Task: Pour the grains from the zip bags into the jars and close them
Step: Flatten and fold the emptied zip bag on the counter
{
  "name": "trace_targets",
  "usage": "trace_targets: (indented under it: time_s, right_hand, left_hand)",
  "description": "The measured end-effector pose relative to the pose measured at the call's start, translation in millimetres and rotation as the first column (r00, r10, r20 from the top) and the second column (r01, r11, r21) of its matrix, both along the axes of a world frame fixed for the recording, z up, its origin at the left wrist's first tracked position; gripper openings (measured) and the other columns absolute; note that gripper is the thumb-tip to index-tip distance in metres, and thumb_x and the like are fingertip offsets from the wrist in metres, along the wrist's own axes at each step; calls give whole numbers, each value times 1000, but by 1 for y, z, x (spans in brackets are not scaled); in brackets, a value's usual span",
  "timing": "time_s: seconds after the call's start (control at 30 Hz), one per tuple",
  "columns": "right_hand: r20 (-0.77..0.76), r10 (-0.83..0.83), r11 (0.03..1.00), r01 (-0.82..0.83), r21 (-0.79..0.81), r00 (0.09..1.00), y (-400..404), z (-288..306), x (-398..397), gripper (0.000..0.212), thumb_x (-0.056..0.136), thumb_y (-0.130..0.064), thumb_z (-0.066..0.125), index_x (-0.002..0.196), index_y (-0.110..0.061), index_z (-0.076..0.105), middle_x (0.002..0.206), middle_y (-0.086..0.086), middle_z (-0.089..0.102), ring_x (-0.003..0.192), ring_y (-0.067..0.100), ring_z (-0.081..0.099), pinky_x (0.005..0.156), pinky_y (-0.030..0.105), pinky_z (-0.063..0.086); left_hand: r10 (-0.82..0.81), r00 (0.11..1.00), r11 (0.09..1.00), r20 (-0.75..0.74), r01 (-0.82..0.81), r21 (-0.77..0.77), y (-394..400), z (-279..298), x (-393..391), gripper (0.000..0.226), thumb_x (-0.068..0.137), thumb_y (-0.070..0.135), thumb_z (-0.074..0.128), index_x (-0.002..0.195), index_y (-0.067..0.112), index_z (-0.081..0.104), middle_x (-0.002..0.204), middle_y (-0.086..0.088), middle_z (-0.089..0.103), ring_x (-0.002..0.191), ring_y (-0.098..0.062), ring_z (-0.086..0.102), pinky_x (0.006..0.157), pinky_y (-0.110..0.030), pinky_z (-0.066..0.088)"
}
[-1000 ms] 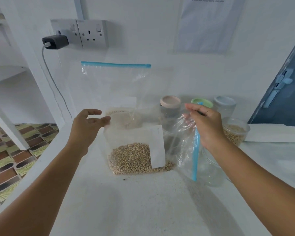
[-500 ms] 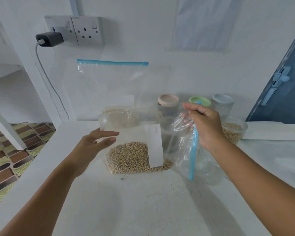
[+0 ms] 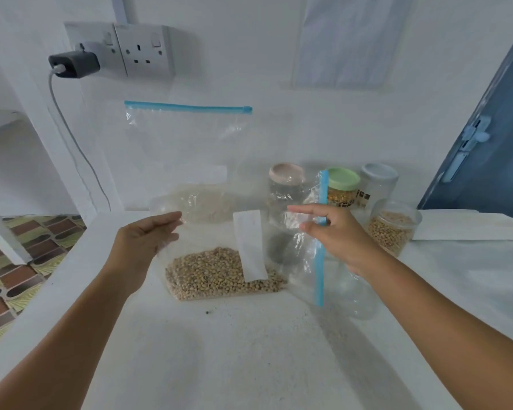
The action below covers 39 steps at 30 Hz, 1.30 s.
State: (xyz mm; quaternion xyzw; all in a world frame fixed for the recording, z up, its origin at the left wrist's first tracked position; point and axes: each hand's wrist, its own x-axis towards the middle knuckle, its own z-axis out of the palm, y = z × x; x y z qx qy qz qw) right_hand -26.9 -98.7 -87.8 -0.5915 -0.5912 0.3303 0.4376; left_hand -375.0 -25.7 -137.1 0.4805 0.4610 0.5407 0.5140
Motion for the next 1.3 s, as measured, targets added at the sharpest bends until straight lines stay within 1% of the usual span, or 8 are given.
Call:
trace_targets:
  time_s: [0.1, 0.33, 0.47, 0.6, 0.7, 0.8, 1.07, 1.3]
  right_hand:
    - [-57, -4, 1000, 5, 13, 998, 1, -3, -2, 40, 101, -3, 61, 112, -37, 79, 113, -18, 76, 108, 14, 71, 110, 41, 51]
    - [-126, -22, 995, 34, 93, 992, 7, -16, -14, 38, 104, -7, 59, 111, -39, 79, 118, -20, 75, 117, 5, 66, 104, 26, 48]
    - [-119, 35, 998, -28, 59, 992, -2, -29, -14, 31, 101, -14, 67, 118, -37, 78, 124, -32, 68, 123, -11, 57, 106, 16, 44]
    - [-122, 31, 1000, -31, 1, 992, -5, -35, -15, 35, 101, -10, 66, 117, -38, 78, 118, -21, 73, 108, 5, 69, 96, 12, 48]
    - [-93, 14, 1000, -15, -14, 996, -3, -32, -17, 36, 103, -10, 63, 115, -40, 78, 110, -10, 77, 106, 2, 67, 88, 5, 45]
    - [-97, 44, 999, -43, 6, 994, -6, -33, -19, 34, 101, -16, 68, 122, -41, 75, 128, -27, 68, 124, -11, 56, 104, 12, 44]
    - [172, 146, 989, -141, -43, 974, -40, -66, -20, 60, 93, -17, 77, 131, -61, 61, 145, -22, 47, 139, -12, 38, 122, 36, 37]
    - [296, 124, 989, -92, -118, 947, -44, -83, -14, 68, 102, -9, 63, 131, -70, 53, 150, -17, 56, 129, 2, 58, 112, 27, 48]
  left_hand:
    - [35, 999, 999, 31, -34, -12, 6, 4, -8, 27, 97, -4, 64, 104, 16, 81, 110, -5, 79, 99, -17, 71, 108, -38, 49]
    - [-3, 1000, 1000, 22, 3, -12, 17, 3, -27, 30, 97, 1, 66, 92, 24, 85, 100, 2, 76, 91, -19, 62, 97, -31, 48]
    - [-86, 995, 995, 55, 89, -47, 15, 1, -30, 28, 95, 2, 65, 99, 21, 85, 114, -1, 77, 106, -20, 67, 106, -35, 46]
    - [-287, 957, 955, -31, 284, -80, 14, -2, -43, 41, 84, 10, 70, 124, 15, 75, 133, -2, 72, 131, -14, 59, 116, -37, 36]
    - [-362, 925, 928, -112, 347, -136, 17, -6, -46, 37, 87, 4, 68, 123, 12, 75, 129, -3, 74, 130, -18, 63, 107, -32, 43]
    - [-289, 951, 953, -108, 275, -126, 19, -12, -44, 28, 89, 1, 66, 110, 12, 81, 120, -10, 76, 118, -26, 69, 95, -33, 49]
    - [-287, 950, 956, -122, 276, -99, 23, -11, -44, 28, 80, 12, 71, 105, 16, 83, 117, -10, 77, 112, -25, 71, 97, -37, 51]
    - [-294, 947, 955, -129, 285, -87, 25, -10, -43, 24, 84, 8, 69, 101, 17, 84, 116, -10, 77, 107, -24, 70, 98, -37, 51]
